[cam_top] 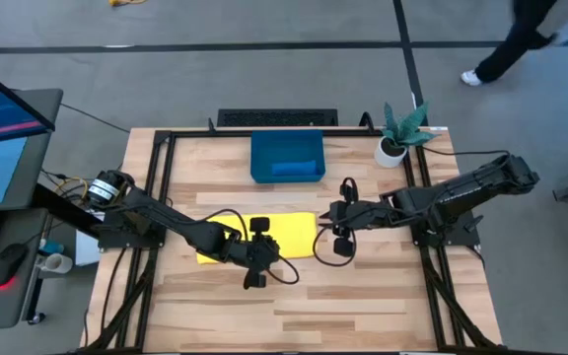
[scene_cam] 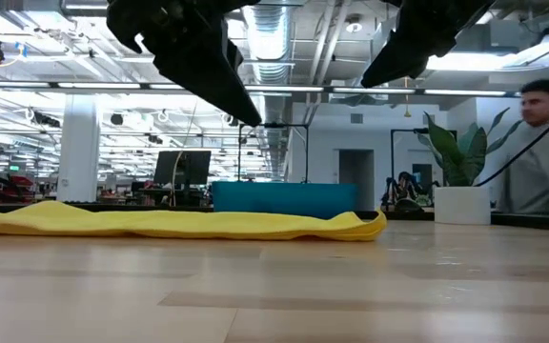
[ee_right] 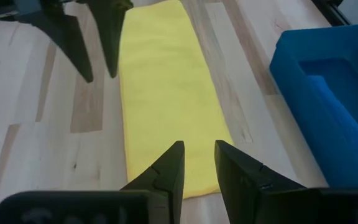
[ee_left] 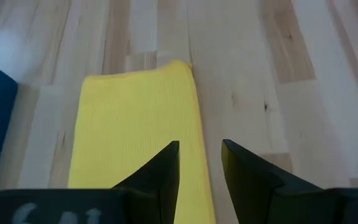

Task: Roll microfiber towels into tight, uniform cylinder then place into a basket
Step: Fold the yellow towel

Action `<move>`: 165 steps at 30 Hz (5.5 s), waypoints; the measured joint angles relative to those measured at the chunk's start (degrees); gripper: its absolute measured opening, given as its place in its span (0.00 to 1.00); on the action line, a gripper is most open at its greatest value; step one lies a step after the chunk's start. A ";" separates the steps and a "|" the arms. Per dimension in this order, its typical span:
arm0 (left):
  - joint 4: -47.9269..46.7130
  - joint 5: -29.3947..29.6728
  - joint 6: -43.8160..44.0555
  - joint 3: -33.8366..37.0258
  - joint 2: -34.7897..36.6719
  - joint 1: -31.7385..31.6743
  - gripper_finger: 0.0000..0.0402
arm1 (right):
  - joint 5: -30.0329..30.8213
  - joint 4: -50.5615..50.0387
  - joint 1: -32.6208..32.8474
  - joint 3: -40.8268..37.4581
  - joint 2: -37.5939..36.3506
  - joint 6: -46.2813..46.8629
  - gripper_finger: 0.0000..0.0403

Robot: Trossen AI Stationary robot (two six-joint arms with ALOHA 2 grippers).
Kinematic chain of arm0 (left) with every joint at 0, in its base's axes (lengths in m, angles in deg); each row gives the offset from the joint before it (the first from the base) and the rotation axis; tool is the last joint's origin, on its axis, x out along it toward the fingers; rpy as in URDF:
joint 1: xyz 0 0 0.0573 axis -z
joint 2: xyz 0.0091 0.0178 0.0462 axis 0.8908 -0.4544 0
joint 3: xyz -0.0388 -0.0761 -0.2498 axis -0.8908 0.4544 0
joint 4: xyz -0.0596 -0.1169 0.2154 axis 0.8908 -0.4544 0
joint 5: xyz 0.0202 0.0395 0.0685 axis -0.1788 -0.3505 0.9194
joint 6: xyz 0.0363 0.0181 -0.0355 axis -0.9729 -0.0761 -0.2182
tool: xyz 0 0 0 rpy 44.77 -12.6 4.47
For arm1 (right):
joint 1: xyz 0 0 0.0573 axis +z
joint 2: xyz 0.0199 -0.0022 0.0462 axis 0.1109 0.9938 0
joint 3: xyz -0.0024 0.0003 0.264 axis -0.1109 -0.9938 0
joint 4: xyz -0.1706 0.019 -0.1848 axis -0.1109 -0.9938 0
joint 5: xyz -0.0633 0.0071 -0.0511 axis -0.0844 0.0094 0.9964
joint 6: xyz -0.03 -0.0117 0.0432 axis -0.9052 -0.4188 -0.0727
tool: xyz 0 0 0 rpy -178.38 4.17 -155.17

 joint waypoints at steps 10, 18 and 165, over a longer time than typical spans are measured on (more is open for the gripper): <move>11.33 -1.43 -6.25 4.55 -0.02 -0.17 0.39 | 0.00 0.00 -1.02 0.00 0.00 -0.02 0.28; 21.76 -5.27 -11.68 7.54 -0.02 -0.17 0.47 | 0.00 0.00 -1.02 0.00 0.00 -0.09 0.28; -0.79 5.62 -5.76 -10.03 -22.50 0.50 0.20 | -0.21 -4.31 3.15 0.02 -0.02 0.09 0.28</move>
